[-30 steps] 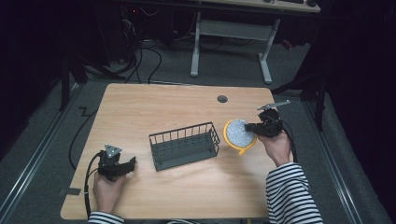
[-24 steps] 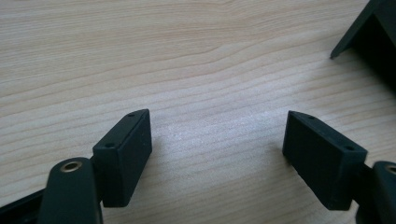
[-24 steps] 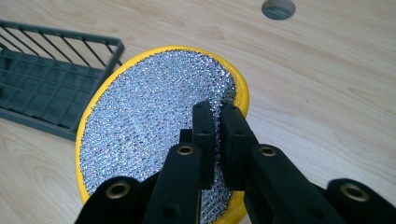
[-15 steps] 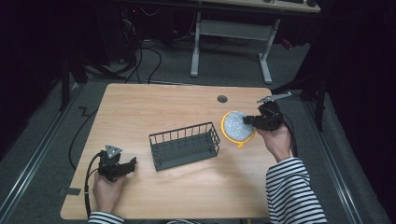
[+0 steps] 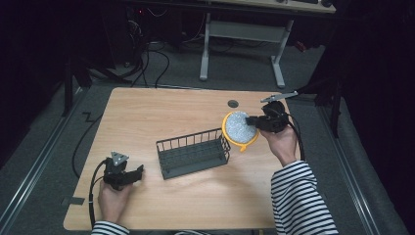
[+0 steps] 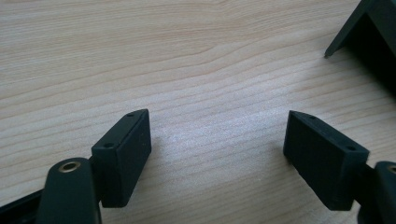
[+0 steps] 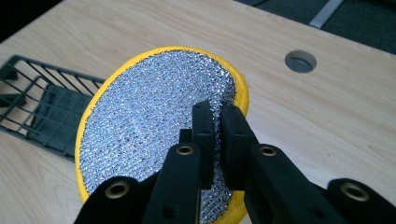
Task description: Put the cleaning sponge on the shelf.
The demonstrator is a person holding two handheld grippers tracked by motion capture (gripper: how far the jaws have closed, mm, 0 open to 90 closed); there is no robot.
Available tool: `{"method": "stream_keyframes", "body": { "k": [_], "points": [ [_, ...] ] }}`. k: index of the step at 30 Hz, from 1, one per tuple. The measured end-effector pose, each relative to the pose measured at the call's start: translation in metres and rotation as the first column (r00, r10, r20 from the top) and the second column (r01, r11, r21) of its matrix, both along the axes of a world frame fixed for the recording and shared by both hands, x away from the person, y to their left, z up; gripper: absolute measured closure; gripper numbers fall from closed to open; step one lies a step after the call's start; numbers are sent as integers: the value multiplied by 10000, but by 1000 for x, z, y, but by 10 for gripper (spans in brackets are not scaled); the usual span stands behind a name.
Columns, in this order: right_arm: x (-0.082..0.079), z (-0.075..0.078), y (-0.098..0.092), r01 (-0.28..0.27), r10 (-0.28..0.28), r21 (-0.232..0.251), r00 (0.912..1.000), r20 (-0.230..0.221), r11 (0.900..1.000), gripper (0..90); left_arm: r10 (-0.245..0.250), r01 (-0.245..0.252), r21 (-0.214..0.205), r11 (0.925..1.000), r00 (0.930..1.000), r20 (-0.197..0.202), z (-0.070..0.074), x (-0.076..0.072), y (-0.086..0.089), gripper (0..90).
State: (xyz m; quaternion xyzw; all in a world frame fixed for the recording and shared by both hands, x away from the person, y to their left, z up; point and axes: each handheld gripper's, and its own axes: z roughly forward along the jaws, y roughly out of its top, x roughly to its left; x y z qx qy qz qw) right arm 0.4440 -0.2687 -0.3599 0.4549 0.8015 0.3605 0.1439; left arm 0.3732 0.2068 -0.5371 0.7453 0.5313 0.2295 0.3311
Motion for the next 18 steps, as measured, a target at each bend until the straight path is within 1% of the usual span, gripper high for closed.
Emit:
{"method": "stream_keyframes", "body": {
  "k": [1,3,5,6,7,9,10,11,12,13,16,17,18],
  "points": [
    [1,1,4,-58,58,54,10000,69,10000,860,-3,3,-2,10000,10000,-5,0,0,0,237],
    [1,2,5,-90,89,95,9999,114,9999,859,-1,1,-1,10000,10000,0,0,0,0,237],
    [3,2,10,-145,133,639,9997,203,9978,859,1,-1,-3,10000,10000,0,0,0,0,237],
    [4,1,12,-190,176,654,9996,231,9977,859,1,-1,-3,10000,10000,0,0,0,0,237],
    [4,1,12,-190,176,654,9996,231,9977,859,-4,4,-5,10000,10000,-2,0,0,0,237],
    [5,-1,20,-246,233,644,9995,212,9976,859,3,-3,-1,10000,10000,1,0,0,0,237],
    [8,-1,26,-374,360,594,9991,235,9975,858,17,-17,-1,10000,10000,3,0,0,0,237],
    [8,-1,26,-374,360,594,9991,235,9975,858,27,-27,-4,10000,10000,6,0,0,0,237],
    [13,-1,33,-521,511,431,9984,239,9977,858,46,-46,0,10000,10000,-10,0,0,-1,237],
    [13,-1,33,-521,511,431,9984,239,9977,858,46,-46,0,10000,10000,-10,0,0,-1,238],
    [19,-2,43,-609,607,171,9980,147,9980,858,179,-179,12,9998,9998,-2,0,-2,-2,239],
    [18,-1,48,-698,694,124,9972,288,9975,857,177,-177,6,9998,9998,2,0,-3,-3,240],
    [18,-1,48,-698,694,124,9972,288,9975,857,177,-177,6,9998,9998,2,0,-3,-3,240]
  ]
}}
